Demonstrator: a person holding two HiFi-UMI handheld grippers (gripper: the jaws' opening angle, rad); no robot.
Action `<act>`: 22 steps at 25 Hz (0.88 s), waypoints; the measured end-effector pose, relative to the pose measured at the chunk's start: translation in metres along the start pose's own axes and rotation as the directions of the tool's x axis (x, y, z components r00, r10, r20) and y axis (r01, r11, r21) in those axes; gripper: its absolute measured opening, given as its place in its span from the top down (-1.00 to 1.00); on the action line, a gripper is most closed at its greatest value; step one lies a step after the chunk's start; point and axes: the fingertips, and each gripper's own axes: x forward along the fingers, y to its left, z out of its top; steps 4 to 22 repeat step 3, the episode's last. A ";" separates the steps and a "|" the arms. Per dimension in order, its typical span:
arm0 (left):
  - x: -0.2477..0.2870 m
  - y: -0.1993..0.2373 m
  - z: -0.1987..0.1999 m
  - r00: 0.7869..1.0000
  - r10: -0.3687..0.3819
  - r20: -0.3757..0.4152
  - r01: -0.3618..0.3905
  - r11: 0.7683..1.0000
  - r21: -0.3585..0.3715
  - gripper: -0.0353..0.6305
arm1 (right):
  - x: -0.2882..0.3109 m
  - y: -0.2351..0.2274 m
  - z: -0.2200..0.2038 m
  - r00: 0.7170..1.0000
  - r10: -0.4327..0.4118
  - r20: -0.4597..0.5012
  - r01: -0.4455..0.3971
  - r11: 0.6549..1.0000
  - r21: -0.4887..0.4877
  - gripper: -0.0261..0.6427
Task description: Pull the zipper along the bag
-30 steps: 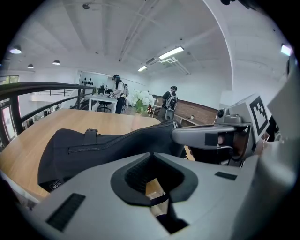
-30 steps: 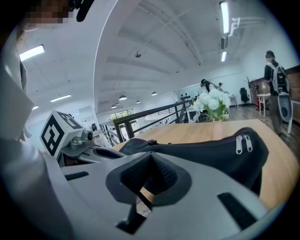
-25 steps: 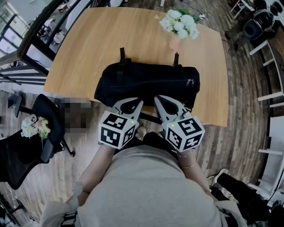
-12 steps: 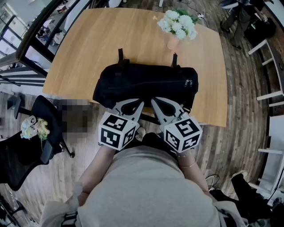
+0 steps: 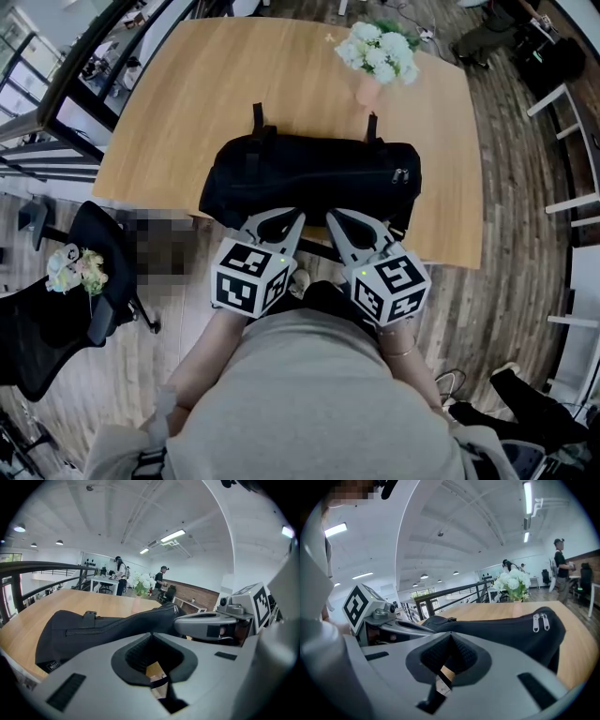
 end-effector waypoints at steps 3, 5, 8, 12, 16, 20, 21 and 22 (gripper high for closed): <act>-0.001 0.000 0.000 1.000 0.003 0.000 -0.003 1.000 0.001 0.81 | -0.001 0.000 0.001 1.000 -0.001 0.003 0.001 1.000 0.003 0.90; -0.001 0.000 0.000 1.000 0.003 0.000 -0.003 1.000 0.001 0.81 | -0.001 0.000 0.001 1.000 -0.001 0.003 0.001 1.000 0.003 0.90; -0.001 0.000 0.000 1.000 0.003 0.000 -0.003 1.000 0.001 0.81 | -0.001 0.000 0.001 1.000 -0.001 0.003 0.001 1.000 0.003 0.90; -0.001 0.000 0.000 1.000 0.003 0.000 -0.003 1.000 0.001 0.81 | -0.001 0.000 0.001 1.000 -0.001 0.003 0.001 1.000 0.003 0.90; -0.001 0.000 0.000 1.000 0.003 0.000 -0.003 1.000 0.001 0.81 | -0.001 0.000 0.001 1.000 -0.001 0.003 0.001 1.000 0.003 0.90; -0.001 0.000 0.000 1.000 0.003 0.000 -0.003 1.000 0.001 0.81 | -0.001 0.000 0.001 1.000 -0.001 0.003 0.001 1.000 0.003 0.90; -0.001 0.000 0.000 1.000 0.003 0.000 -0.003 1.000 0.001 0.81 | -0.001 0.000 0.001 1.000 -0.001 0.003 0.001 1.000 0.003 0.90; -0.001 0.000 0.000 1.000 0.003 0.000 -0.003 1.000 0.001 0.81 | -0.001 0.000 0.001 1.000 -0.001 0.003 0.001 1.000 0.003 0.90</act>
